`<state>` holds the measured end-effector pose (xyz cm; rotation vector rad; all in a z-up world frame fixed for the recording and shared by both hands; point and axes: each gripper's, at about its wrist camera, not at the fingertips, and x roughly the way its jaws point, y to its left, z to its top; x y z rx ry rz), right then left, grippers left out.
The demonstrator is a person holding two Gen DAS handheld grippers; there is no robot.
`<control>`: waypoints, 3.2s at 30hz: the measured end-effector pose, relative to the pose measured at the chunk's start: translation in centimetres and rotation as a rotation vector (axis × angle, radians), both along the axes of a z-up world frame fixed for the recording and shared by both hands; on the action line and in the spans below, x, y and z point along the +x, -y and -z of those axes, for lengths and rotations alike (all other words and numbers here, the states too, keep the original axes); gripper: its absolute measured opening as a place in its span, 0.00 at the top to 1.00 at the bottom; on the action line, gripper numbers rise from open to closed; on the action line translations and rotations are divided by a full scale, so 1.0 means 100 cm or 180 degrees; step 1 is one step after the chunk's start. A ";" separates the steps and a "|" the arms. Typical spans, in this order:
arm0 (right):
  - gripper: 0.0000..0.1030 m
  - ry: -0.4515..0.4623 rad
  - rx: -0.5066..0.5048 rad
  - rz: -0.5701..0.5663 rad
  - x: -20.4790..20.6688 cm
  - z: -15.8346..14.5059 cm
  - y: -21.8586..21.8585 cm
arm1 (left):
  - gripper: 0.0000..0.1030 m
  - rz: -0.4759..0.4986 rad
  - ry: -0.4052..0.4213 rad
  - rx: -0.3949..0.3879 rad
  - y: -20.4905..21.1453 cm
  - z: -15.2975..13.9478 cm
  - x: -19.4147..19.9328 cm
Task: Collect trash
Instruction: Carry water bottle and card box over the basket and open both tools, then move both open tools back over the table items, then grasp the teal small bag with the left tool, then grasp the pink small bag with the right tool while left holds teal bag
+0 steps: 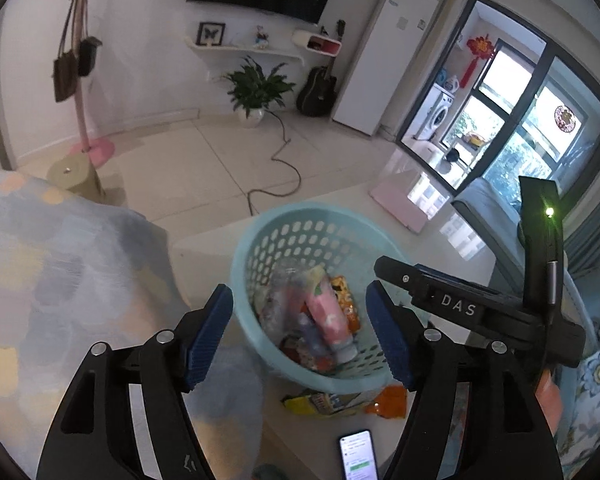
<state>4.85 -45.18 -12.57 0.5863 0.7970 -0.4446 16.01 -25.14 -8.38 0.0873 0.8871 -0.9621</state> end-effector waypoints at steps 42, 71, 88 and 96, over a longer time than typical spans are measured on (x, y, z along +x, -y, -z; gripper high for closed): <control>0.44 0.0565 -0.0829 -0.2319 0.151 -0.080 -0.302 | 0.38 -0.1788 0.0083 0.0523 -0.273 0.010 0.080; 0.29 0.0141 -0.1049 -0.3049 0.273 -0.016 -0.392 | 0.64 -0.2481 0.0169 0.0082 -0.353 0.001 0.064; 0.65 0.0265 -0.1075 -0.3096 0.260 -0.017 -0.394 | 0.64 -0.2478 0.0163 0.0080 -0.354 0.004 0.063; 0.66 0.0620 -0.0915 -0.2824 0.226 -0.032 -0.367 | 0.64 -0.2384 0.0264 0.0096 -0.346 -0.002 0.056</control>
